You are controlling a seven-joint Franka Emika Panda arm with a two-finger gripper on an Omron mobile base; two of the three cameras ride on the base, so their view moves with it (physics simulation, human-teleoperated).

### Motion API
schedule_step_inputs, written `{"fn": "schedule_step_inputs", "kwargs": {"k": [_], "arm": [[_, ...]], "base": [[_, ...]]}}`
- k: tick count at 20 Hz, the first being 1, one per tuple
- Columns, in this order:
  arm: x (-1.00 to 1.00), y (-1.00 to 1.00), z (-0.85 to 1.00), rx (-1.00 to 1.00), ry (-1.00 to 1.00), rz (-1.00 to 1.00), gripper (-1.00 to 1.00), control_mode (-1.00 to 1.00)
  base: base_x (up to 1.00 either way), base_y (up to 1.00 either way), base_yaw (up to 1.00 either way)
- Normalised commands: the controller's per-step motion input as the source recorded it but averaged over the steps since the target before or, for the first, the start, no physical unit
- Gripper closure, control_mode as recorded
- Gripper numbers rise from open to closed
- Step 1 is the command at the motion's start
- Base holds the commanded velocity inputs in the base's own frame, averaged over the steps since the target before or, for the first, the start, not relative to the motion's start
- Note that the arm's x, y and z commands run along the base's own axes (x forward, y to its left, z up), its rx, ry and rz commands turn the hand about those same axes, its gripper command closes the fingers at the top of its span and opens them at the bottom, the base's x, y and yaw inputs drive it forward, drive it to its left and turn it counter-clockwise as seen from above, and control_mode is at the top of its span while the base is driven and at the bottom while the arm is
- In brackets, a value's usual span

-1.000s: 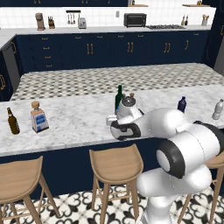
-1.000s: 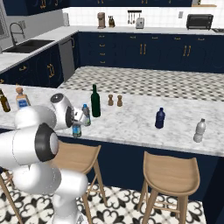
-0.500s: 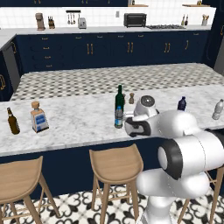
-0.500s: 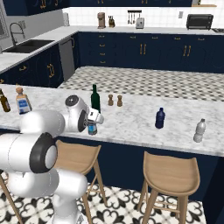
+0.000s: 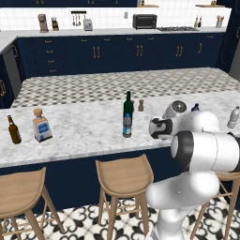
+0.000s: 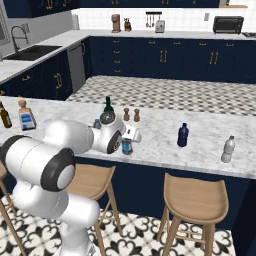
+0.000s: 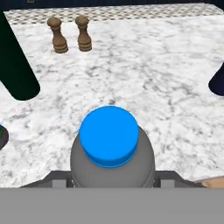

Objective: Move the plastic bottles in the middle to the plastics group, and the glass bottles in the middle to the glass group.

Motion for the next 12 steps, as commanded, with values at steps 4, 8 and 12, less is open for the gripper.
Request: {"fn": "schedule_step_inputs", "kwargs": {"k": [4,8,12], "arm": [[0.07,-0.96,0.08,0.00,0.00,-0.02,1.00,-1.00],[0.07,-0.93,0.08,0.00,0.00,-0.02,1.00,-1.00],[0.15,-0.93,0.03,0.00,0.00,-0.01,1.00,-1.00]], "base": [[0.00,0.00,0.00],[0.00,0.00,0.00],[0.00,0.00,0.00]]}}
